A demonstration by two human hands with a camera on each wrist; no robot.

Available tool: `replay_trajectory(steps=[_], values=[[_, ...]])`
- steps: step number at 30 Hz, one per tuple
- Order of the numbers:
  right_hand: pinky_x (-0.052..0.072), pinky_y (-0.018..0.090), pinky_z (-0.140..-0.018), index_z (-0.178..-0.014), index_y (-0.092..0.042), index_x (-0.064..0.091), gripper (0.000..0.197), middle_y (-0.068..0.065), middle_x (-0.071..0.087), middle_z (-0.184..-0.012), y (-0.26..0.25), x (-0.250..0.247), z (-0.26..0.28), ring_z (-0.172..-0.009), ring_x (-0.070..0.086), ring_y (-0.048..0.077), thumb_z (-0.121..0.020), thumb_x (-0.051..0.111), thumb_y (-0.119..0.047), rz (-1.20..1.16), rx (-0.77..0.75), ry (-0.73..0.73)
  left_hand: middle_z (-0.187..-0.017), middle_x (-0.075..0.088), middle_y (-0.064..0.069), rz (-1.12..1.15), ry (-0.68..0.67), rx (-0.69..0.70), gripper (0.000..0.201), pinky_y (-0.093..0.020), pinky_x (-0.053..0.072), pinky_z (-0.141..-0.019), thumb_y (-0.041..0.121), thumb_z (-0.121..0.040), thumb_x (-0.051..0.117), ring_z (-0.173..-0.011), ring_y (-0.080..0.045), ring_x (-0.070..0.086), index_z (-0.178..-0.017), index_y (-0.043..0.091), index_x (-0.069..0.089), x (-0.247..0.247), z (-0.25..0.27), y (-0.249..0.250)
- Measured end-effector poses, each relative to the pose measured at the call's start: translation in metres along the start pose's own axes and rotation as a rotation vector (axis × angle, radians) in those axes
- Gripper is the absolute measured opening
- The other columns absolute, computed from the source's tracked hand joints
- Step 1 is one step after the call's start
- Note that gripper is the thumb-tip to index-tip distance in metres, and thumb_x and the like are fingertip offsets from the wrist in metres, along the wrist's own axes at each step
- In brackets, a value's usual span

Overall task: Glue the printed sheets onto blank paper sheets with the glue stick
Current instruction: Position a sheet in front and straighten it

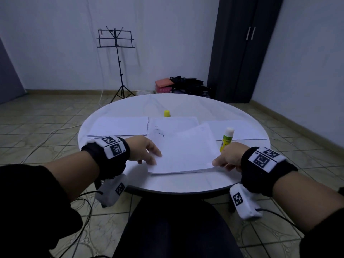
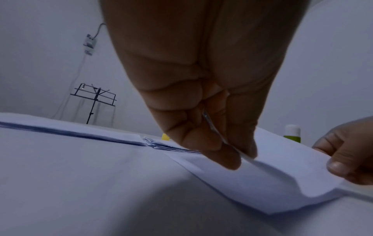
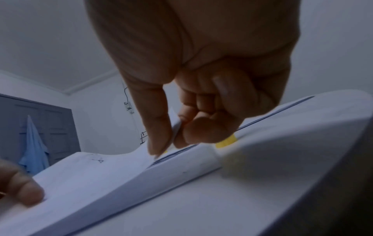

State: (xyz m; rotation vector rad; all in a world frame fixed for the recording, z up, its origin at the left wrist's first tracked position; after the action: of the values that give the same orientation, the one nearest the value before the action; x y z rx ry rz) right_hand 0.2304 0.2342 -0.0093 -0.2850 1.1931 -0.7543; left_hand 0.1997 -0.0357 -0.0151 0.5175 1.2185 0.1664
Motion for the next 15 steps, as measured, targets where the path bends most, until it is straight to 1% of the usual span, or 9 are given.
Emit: replay_trajectory(steps=[3,4,6,8,9,11,12,14,15], values=[[0.033,0.018,-0.042,-0.076,-0.009,0.055,0.024,0.003,0.063,-0.074,0.001,0.001,-0.002,-0.054,0.053,0.013,-0.077,0.077,-0.018,0.069,0.034,0.01,-0.083,0.056,0.009,-0.013,-0.033,0.0,0.026,-0.015,0.044,-0.066,0.024,-0.079,0.076,-0.05,-0.004,0.056,-0.1,0.034,0.066,0.004,-0.008,0.0],[0.034,0.02,-0.044,-0.077,-0.009,0.056,0.025,0.003,0.063,-0.074,0.001,0.001,-0.004,-0.057,0.054,0.014,-0.076,0.078,-0.02,0.1,0.045,0.013,-0.084,0.057,0.007,-0.014,-0.045,-0.002,0.024,-0.013,0.044,-0.064,0.023,-0.079,0.076,-0.047,-0.001,0.055,-0.097,0.034,0.066,0.005,-0.01,-0.001],[0.038,0.022,-0.051,-0.084,-0.008,0.059,0.028,0.006,0.065,-0.081,0.0,0.002,-0.006,-0.068,0.058,0.019,-0.073,0.08,-0.024,0.173,0.058,0.03,-0.082,0.057,0.006,-0.009,-0.06,0.002,0.02,-0.008,0.044,-0.055,0.019,-0.08,0.075,-0.04,0.004,0.052,-0.094,0.03,0.066,0.008,-0.013,0.0],[0.041,0.023,-0.057,-0.089,-0.007,0.06,0.033,0.008,0.065,-0.087,-0.001,0.003,-0.008,-0.075,0.058,0.022,-0.072,0.081,-0.025,0.239,0.064,0.037,-0.077,0.058,0.006,0.0,-0.068,0.014,0.018,-0.007,0.043,-0.049,0.015,-0.081,0.074,-0.037,0.005,0.051,-0.093,0.026,0.066,0.01,-0.015,0.002],[0.042,0.023,-0.059,-0.089,-0.007,0.06,0.032,0.007,0.065,-0.084,-0.002,0.003,-0.009,-0.074,0.058,0.022,-0.072,0.08,-0.024,0.261,0.065,0.037,-0.075,0.058,0.006,0.006,-0.075,0.017,0.017,-0.007,0.043,-0.048,0.013,-0.081,0.073,-0.037,0.005,0.051,-0.092,0.024,0.066,0.011,-0.016,0.003],[0.04,0.023,-0.055,-0.085,-0.007,0.059,0.028,0.005,0.061,-0.073,-0.003,0.004,-0.011,-0.066,0.056,0.019,-0.074,0.079,-0.023,0.298,0.068,0.039,-0.073,0.059,0.007,0.003,-0.091,0.015,0.016,-0.008,0.043,-0.048,0.012,-0.081,0.073,-0.037,0.004,0.051,-0.09,0.023,0.066,0.012,-0.018,0.004],[0.039,0.023,-0.054,-0.085,-0.007,0.059,0.027,0.004,0.059,-0.069,-0.004,0.004,-0.012,-0.065,0.055,0.018,-0.074,0.079,-0.022,0.313,0.066,0.041,-0.072,0.059,0.007,-0.004,-0.096,0.014,0.015,-0.008,0.044,-0.049,0.012,-0.081,0.073,-0.037,0.004,0.051,-0.089,0.023,0.066,0.013,-0.02,0.004],[0.039,0.023,-0.052,-0.083,-0.007,0.059,0.026,0.004,0.058,-0.068,-0.004,0.004,-0.014,-0.064,0.055,0.018,-0.075,0.078,-0.021,0.319,0.067,0.038,-0.071,0.059,0.007,-0.002,-0.096,0.007,0.015,-0.009,0.044,-0.049,0.013,-0.081,0.073,-0.037,0.004,0.051,-0.088,0.023,0.066,0.014,-0.022,0.004],[0.039,0.023,-0.052,-0.08,-0.007,0.059,0.024,0.004,0.058,-0.066,-0.003,0.005,-0.014,-0.061,0.055,0.017,-0.076,0.078,-0.021,0.319,0.069,0.034,-0.07,0.059,0.008,0.007,-0.095,0.007,0.014,-0.009,0.044,-0.049,0.012,-0.081,0.073,-0.037,0.004,0.05,-0.089,0.022,0.066,0.014,-0.023,0.003]])
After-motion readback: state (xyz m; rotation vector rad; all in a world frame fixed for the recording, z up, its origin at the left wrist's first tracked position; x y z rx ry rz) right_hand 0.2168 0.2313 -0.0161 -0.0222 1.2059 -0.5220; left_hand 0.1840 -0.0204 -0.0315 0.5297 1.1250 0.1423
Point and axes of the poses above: each hand's wrist, its own z-axis away from the middle knuckle, its own x-axis out of the palm, y = z × x, the point moved 4 cm from there along -z, towards the middle knuckle
